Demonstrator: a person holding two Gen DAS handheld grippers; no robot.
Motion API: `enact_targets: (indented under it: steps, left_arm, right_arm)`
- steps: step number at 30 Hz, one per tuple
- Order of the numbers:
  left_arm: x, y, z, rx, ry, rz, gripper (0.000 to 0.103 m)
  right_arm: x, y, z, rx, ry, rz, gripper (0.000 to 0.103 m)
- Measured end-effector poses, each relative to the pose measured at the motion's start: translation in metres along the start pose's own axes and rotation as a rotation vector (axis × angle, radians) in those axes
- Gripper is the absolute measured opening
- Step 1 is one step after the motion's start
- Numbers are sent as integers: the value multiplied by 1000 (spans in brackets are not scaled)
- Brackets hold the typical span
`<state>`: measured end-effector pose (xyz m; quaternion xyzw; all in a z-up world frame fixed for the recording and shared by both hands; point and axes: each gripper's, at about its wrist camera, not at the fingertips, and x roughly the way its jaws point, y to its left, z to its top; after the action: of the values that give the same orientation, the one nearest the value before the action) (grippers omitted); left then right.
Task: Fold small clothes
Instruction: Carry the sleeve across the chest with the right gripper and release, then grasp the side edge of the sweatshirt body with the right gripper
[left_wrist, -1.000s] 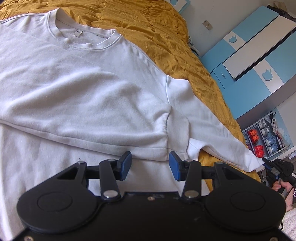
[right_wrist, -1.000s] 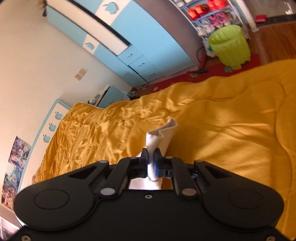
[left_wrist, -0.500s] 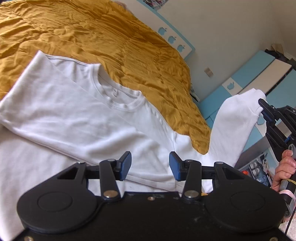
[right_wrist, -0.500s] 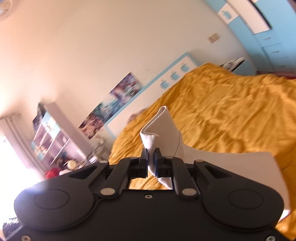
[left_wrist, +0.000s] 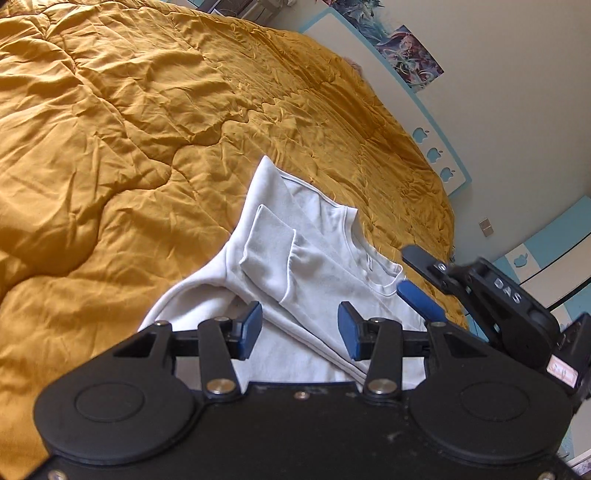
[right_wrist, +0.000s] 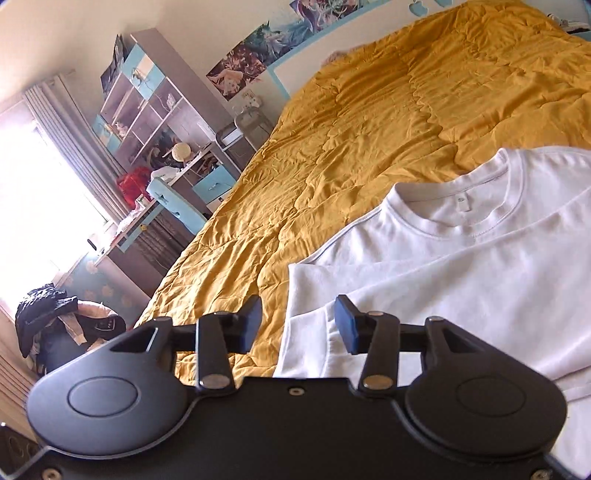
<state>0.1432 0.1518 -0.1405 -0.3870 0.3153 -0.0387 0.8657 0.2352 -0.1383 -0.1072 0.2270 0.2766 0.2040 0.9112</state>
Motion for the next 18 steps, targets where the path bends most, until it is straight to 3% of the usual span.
enact_targets:
  steps: [8,12,18]
  left_arm:
    - [73,-14,30,61,-3,34,46]
    - [104,-14,28,75,41,94,46]
    - [120,-1,27,89,61,130,50]
  right_arm:
    - [-90,-122,27,45,-153,-358,58]
    - [-103,-181,30,152,-84,-407,57]
    - [-107,-221,1,210,0,-562,55]
